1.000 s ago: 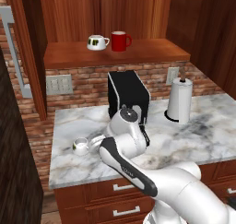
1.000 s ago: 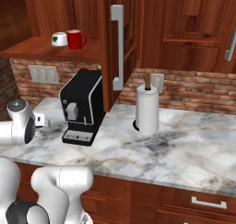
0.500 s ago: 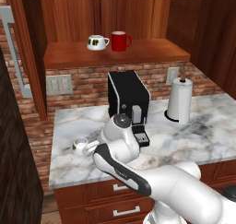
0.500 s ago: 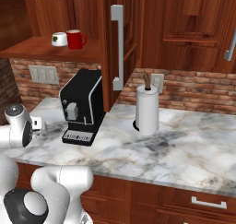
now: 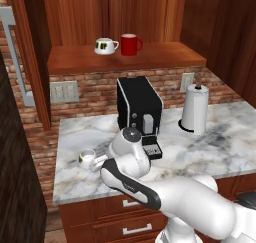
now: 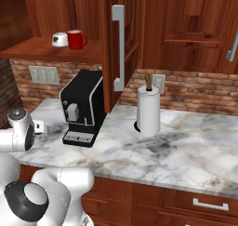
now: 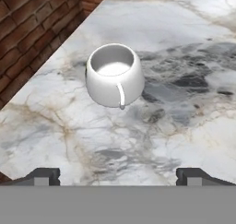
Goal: Pick the mug on the counter and place it in the cabinet with the handle facing the right, like the mugs already inside.
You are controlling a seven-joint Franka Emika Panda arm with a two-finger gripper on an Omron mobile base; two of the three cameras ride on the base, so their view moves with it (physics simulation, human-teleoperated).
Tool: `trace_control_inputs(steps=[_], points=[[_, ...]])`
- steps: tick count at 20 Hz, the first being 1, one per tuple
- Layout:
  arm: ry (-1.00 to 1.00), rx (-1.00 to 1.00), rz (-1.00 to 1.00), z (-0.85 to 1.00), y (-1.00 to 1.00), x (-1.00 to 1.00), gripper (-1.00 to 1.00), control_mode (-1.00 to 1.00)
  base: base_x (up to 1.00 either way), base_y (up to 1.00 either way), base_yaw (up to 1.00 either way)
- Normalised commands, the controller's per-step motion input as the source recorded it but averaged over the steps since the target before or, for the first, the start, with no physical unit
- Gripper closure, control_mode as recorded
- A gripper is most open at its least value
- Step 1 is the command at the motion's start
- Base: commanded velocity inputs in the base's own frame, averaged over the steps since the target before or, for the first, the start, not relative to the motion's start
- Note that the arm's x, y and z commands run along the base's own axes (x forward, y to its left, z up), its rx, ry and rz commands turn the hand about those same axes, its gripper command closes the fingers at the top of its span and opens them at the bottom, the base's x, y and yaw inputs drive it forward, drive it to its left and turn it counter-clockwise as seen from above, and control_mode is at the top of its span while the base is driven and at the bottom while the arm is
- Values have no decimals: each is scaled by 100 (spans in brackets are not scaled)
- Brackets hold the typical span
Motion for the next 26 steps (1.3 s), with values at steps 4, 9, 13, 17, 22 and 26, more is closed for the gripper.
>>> trace_control_inputs(steps=[4, 9, 13, 17, 22, 26], points=[[0, 0, 0, -16, 0, 19, -100, -100, 0, 0, 0], [0, 0, 0, -12, 3, 17, -100, -100, 0, 0, 0], [0, 0, 0, -6, 9, 10, -100, -100, 0, 0, 0], [0, 0, 0, -3, 14, 13, -100, -100, 0, 0, 0], [0, 0, 0, 0, 13, 12, -100, -100, 0, 0, 0], [0, 0, 0, -2, 3, 10, -100, -100, 0, 0, 0]])
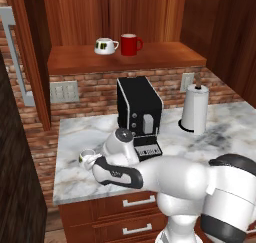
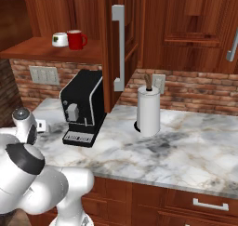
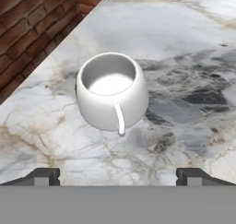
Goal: Pick the mug on the counter and place it in the cabinet with the handle facing the right, like the mugs already inside.
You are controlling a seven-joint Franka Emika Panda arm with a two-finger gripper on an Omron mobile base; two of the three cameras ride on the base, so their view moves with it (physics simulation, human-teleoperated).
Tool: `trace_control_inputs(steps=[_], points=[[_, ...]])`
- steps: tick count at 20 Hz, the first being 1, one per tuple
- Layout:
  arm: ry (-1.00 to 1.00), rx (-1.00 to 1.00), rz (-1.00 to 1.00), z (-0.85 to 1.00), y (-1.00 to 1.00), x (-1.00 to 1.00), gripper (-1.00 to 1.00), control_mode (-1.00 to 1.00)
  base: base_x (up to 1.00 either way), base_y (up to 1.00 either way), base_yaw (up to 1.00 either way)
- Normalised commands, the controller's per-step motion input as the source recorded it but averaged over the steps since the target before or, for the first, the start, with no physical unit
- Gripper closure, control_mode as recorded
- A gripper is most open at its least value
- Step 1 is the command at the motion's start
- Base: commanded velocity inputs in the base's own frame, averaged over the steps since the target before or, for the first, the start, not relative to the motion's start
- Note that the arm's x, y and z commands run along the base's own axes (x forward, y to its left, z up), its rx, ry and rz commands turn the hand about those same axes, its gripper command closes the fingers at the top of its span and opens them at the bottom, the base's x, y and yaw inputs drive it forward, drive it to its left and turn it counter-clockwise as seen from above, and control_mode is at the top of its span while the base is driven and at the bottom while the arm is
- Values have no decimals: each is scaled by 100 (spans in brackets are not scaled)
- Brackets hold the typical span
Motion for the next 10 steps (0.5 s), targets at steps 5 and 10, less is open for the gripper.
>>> trace_control_inputs(steps=[5, 10], points=[[0, 0, 0, -6, 0, 10, -100, -100, 0, 0, 0], [0, 0, 0, -9, 4, 13, -100, -100, 0, 0, 0]])
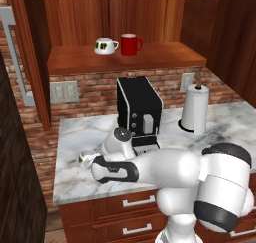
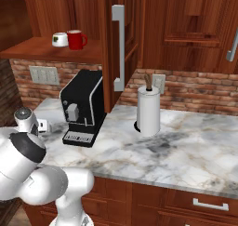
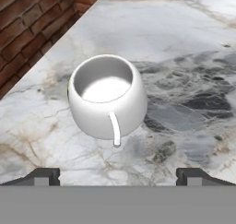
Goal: Pick the mug on the counter and place it in the cabinet with the handle facing the right, like the mugs already inside.
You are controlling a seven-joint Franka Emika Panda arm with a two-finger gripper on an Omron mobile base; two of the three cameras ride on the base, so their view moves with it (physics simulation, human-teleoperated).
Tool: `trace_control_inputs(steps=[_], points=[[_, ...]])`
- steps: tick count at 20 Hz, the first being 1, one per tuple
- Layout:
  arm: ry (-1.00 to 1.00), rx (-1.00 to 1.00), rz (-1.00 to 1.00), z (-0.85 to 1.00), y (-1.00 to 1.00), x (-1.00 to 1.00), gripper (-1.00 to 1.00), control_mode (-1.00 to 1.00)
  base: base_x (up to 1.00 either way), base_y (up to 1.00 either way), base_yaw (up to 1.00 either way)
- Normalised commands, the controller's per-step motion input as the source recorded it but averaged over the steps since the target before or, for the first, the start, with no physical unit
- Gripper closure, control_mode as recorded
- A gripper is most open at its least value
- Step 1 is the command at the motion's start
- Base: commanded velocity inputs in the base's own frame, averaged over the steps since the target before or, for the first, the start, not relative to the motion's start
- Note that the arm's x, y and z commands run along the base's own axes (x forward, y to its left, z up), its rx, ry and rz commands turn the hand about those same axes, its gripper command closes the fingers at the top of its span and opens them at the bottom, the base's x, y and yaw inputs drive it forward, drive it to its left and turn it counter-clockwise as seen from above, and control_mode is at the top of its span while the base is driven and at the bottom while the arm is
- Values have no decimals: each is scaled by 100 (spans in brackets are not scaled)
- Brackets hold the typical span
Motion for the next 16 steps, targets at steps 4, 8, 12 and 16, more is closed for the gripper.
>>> trace_control_inputs(steps=[4, 8, 12, 16], points=[[0, 0, 0, -8, 5, 11, -100, -100, 0, 0, 0], [0, 0, 0, -8, 4, 9, -100, -100, 0, 0, 0], [0, 0, 0, -9, 7, 9, -100, -100, 0, 0, 0], [0, 0, 0, -8, 8, 10, -100, -100, 0, 0, 0]])
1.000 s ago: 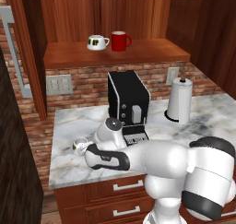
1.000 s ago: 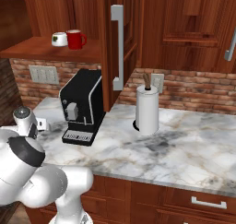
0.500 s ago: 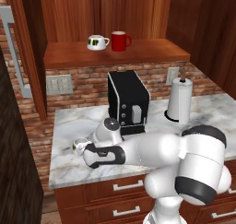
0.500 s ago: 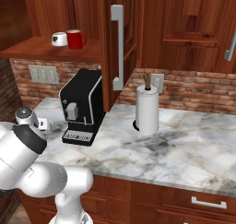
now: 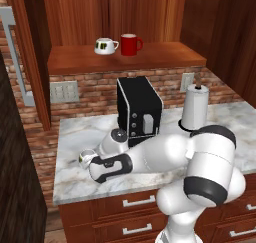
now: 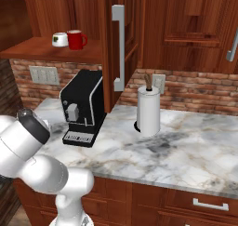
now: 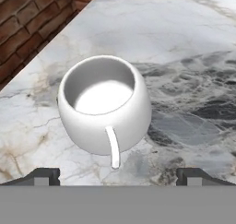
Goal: Pick the mug on the counter and place it in the cabinet with the handle facing the right, like the mugs already inside.
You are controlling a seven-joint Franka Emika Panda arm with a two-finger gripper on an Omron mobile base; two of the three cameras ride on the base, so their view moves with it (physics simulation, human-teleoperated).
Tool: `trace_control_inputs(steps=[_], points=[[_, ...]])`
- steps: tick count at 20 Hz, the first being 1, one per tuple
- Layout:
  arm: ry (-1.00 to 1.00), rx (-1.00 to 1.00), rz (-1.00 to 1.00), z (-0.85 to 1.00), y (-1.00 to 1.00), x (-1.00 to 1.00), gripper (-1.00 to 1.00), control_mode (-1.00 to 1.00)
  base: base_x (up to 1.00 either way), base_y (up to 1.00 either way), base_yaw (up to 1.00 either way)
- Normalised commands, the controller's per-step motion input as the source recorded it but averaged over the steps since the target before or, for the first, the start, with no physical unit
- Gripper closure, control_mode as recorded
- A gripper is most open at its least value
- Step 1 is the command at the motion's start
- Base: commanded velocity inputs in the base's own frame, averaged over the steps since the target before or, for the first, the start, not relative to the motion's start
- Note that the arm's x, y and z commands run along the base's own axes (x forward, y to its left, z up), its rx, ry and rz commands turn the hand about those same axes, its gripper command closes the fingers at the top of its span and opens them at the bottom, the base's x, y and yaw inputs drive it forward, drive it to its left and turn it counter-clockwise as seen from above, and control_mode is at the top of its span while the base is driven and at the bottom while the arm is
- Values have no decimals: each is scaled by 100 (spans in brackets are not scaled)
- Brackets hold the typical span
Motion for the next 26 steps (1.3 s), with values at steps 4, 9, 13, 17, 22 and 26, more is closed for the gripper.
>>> trace_control_inputs(steps=[4, 9, 13, 17, 22, 26], points=[[0, 0, 0, -6, 8, 11, -100, -100, 0, 0, 0], [0, 0, 0, -6, 8, 10, -100, -100, 0, 0, 0], [0, 0, 0, -8, 9, 9, -100, -100, 0, 0, 0], [0, 0, 0, -10, 16, 14, 100, -100, 0, 0, 0], [0, 0, 0, -2, 6, 0, 100, -100, 0, 0, 0], [0, 0, 0, 0, 3, 0, 100, -100, 0, 0, 0]])
